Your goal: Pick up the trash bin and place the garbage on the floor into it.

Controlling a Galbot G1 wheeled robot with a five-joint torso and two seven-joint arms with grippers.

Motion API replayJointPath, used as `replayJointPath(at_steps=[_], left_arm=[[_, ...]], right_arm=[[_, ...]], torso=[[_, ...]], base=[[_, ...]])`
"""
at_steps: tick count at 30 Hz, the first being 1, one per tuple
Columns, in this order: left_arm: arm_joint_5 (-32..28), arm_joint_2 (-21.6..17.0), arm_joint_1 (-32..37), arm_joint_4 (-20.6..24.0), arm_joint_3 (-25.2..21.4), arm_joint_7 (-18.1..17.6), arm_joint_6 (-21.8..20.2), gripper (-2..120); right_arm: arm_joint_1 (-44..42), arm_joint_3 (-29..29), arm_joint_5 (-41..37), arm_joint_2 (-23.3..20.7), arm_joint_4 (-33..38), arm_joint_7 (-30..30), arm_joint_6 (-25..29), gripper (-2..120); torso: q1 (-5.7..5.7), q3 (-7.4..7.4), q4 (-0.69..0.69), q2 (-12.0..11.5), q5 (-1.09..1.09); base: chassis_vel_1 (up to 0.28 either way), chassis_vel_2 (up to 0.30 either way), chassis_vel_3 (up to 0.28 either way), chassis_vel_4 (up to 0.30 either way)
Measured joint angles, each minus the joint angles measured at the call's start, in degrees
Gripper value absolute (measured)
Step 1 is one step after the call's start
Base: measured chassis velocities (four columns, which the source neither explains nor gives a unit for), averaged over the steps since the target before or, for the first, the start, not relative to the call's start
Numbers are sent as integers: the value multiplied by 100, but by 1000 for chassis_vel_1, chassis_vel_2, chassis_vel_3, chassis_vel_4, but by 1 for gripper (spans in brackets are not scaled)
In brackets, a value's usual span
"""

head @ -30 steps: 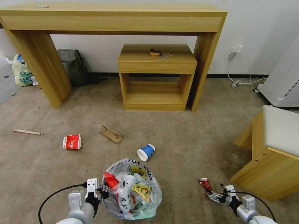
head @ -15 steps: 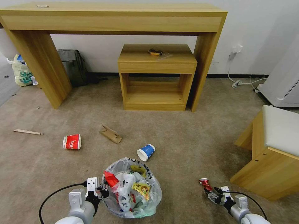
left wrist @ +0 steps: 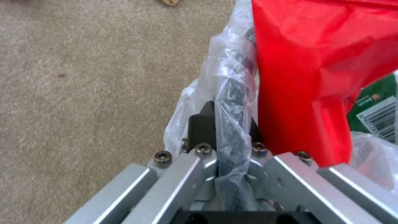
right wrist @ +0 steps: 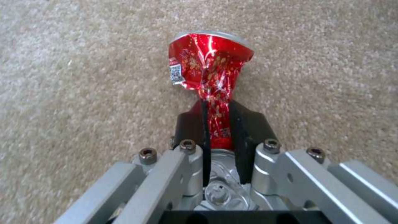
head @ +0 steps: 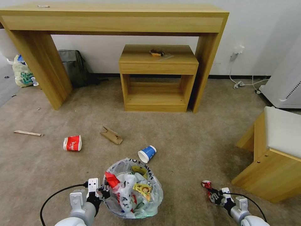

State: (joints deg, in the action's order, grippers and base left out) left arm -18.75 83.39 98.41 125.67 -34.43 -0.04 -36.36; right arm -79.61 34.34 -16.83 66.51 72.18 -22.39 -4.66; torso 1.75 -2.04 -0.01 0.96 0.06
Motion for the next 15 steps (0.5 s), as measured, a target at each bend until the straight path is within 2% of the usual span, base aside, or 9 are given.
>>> replayJointPath(at_steps=[4,7,8,15], left_arm=[[1,-6,-11,0,8,-1,-2,0],[2,-16,-25,0,13,-2,-6,0],[3,-24,-34,-1,15,-2,-12,0],[1,-81,-120,-23,16,-3,-55,0]], right_arm=[[-90,149,18,-18,358,22,11,10],[-141,243,33,-44,611,40,17,6],[-165,301,40,-62,766,62,18,0],[-237,514,85,-200,1659,86,-6,0]], torso=[[0,0,-1,0,-5],[0,0,0,0,-4],[0,0,0,0,-4],[0,0,0,0,-6]], base=[[0,0,0,0],[0,0,0,0],[0,0,0,0],[0,0,0,0]])
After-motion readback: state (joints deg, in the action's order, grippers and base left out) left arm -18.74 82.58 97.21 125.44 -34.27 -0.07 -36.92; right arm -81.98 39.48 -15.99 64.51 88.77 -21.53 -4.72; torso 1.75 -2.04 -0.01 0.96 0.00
